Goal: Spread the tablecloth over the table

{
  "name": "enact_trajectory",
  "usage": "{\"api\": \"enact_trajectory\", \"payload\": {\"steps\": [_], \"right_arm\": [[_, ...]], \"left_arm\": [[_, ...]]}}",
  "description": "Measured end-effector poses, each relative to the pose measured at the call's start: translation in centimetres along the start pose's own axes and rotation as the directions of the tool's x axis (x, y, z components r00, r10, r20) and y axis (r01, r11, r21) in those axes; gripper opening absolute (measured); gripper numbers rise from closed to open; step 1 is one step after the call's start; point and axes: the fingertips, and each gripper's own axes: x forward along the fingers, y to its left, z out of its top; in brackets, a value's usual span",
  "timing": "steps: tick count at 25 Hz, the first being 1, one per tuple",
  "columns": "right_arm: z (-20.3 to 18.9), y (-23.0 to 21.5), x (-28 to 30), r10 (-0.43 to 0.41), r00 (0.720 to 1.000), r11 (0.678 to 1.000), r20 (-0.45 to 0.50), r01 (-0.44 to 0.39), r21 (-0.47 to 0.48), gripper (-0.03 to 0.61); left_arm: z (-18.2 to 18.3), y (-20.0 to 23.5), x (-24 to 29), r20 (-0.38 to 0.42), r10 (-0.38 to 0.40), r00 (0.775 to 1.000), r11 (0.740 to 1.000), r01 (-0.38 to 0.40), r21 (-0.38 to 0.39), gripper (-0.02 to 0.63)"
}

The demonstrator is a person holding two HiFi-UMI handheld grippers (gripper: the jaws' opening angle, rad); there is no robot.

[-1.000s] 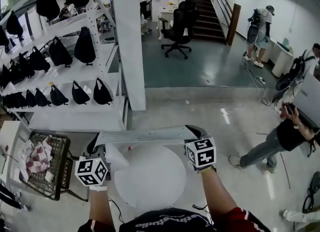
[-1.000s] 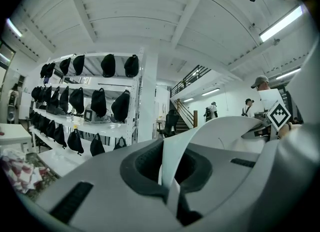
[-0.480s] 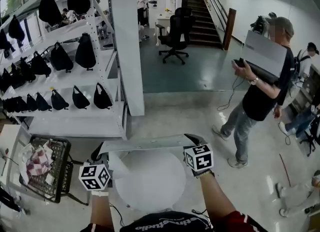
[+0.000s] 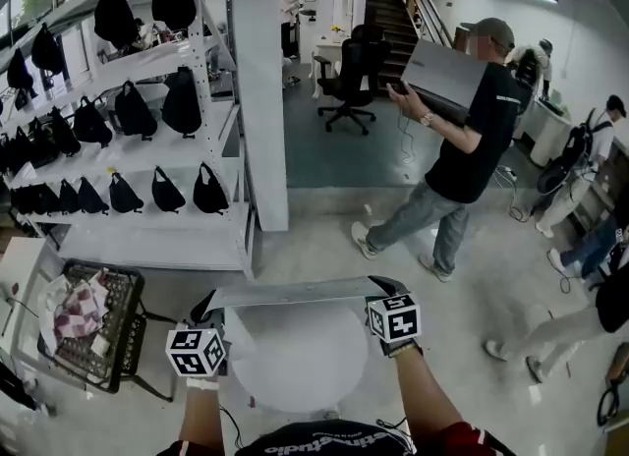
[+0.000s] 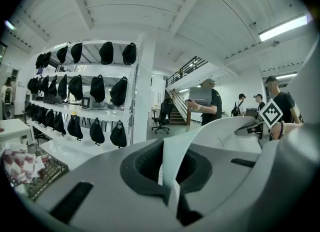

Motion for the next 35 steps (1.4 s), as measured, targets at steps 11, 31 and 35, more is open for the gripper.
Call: {"api": "enact_trajectory", "payload": {"steps": [11, 31, 35], "right_arm": [[-4.5, 1.1, -1.7, -0.027, 0.995, 1.0, -0.091, 0.027, 0.0, 0.034], [-10.4, 1.5, -7.8, -0.001, 0.976, 1.0, -0.219, 0.005, 0.014, 0.121], [-11.4, 2.2, -8.9, 0.006, 0.968, 1.0, -0.251, -0.009, -0.008, 0.121]], "left_arm": [[-3.8, -0.8, -2.2, -0.078, -0.031, 0.996, 0.999, 0.03, -0.014, 0.018], [-6.4, -2.5, -3.4, -0.127, -0.052, 0.991, 0.998, 0.045, -0.054, 0.018], [-6.9, -2.4, -3.7, -0.14, -0.046, 0.989, 0.998, 0.04, -0.046, 0.018]]}}
